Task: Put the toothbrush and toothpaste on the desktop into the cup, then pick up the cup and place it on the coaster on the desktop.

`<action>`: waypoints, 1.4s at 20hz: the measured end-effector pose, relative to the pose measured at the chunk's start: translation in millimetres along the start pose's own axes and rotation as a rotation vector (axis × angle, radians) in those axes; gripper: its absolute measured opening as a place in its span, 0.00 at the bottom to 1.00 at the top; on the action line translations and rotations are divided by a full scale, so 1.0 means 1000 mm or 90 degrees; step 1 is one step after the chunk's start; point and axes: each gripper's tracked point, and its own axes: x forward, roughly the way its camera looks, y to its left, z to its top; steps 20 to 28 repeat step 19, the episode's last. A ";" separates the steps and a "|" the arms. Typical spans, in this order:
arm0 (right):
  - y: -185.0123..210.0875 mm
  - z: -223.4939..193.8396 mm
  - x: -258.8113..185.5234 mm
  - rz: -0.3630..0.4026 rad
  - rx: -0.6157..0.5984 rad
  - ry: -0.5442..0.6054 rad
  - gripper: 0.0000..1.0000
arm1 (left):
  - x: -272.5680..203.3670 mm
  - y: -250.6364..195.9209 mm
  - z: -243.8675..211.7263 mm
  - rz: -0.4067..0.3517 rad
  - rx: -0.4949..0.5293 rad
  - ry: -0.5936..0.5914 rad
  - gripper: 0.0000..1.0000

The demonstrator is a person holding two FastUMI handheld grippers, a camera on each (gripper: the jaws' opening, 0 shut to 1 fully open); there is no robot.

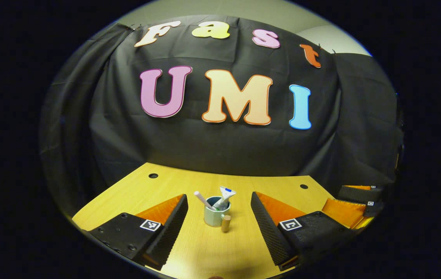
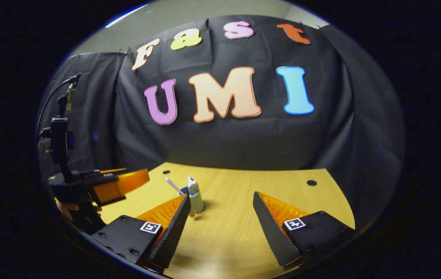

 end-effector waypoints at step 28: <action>0.045 0.070 -0.044 -0.042 -0.010 -0.140 0.98 | -0.046 0.012 0.045 -0.059 0.016 -0.078 0.94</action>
